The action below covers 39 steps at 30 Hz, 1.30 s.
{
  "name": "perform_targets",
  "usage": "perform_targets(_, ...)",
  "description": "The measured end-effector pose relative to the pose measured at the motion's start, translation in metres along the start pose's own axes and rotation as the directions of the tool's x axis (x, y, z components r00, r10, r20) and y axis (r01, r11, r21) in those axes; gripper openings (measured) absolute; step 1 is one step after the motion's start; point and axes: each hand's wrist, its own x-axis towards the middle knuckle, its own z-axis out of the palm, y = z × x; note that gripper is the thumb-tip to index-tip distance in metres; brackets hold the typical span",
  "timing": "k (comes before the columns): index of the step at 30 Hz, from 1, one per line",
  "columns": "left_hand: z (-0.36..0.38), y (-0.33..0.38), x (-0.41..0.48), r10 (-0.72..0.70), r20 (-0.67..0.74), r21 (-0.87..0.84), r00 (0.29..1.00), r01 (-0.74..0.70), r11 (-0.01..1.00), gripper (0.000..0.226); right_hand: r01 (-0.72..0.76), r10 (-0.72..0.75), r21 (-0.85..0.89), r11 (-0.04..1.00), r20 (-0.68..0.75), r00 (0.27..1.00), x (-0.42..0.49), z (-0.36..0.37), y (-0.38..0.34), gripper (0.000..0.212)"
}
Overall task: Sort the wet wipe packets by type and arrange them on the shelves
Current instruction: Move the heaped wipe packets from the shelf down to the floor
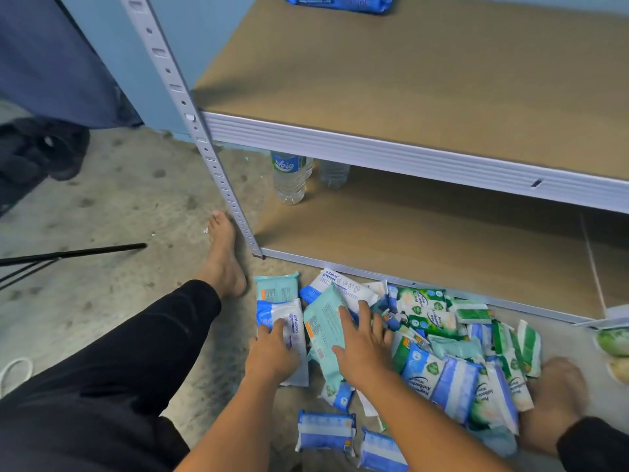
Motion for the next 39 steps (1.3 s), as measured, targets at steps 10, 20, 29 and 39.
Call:
perform_targets(10, -0.041, 0.055, -0.048, 0.216, -0.135, -0.007, 0.967, -0.219, 0.976, 0.038, -0.056, 0.07, 0.103, 0.993, -0.144, 0.987, -0.048, -0.056, 0.049, 0.055)
perform_targets(20, -0.133, 0.138, -0.123, 0.633, -0.347, 0.302, 0.692, -0.557, 0.774, 0.029, 0.109, -0.092, 0.024, 0.994, -0.368, 0.925, -0.091, -0.168, 0.053, 0.049)
perform_targets(29, -0.223, 0.203, -0.161, 0.816, -0.442, 0.507, 0.374, -0.646, 0.571, 0.027, 0.214, -0.18, -0.02, 0.977, -0.621, 0.763, -0.104, -0.302, 0.046, 0.055)
perform_targets(39, -0.29, 0.285, -0.066, 0.813, -0.529, 0.543, 0.246, -0.638, 0.546, 0.029, 0.202, -0.102, 0.05, 0.978, -0.733, 0.673, 0.0, -0.384, 0.062, 0.049)
